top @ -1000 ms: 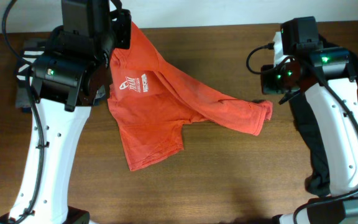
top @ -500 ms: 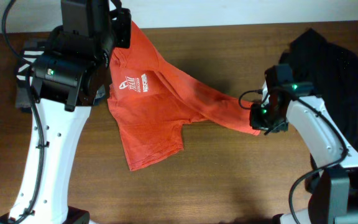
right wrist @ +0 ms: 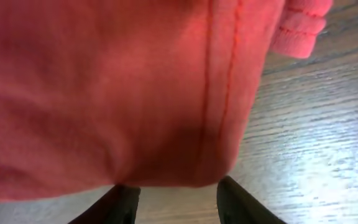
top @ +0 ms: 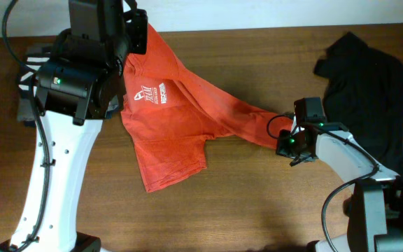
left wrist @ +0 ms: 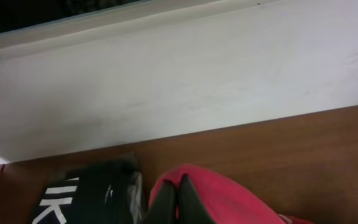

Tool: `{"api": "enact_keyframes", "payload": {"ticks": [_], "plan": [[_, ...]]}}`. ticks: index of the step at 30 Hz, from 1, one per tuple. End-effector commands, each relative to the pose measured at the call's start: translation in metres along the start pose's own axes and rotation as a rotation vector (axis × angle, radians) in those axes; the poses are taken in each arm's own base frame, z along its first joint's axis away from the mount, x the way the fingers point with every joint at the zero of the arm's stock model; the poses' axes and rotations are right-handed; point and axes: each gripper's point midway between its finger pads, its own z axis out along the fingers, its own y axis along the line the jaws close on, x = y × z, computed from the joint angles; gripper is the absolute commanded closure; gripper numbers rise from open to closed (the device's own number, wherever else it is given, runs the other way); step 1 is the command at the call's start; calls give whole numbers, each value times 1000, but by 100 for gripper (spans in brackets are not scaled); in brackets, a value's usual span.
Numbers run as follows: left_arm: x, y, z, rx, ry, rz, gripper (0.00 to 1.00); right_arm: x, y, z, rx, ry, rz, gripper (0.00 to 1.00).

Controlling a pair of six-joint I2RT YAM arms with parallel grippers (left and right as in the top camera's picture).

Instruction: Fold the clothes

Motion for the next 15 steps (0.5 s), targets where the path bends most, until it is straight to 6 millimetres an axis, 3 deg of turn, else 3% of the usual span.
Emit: {"api": "enact_keyframes", "payload": {"ticks": [1,5,8,11,15], "plan": [[-5,6,-3,-21,-15,8,99,-6,-9,0,35,-37,24,54],[-5,6,-3,-21,-14,8,99,-14,-7,0,25,-69,25,55],[-5,6,-3,-21,-14,8,99,-13,-7,0,22,-67,25,70],[-5,6,-2,-21,-14,8,99,-12,-3,0,2,-61,25,93],[-5,6,-3,-21,-14,8,99,-14,-2,0,-6,-67,23,96]]}}
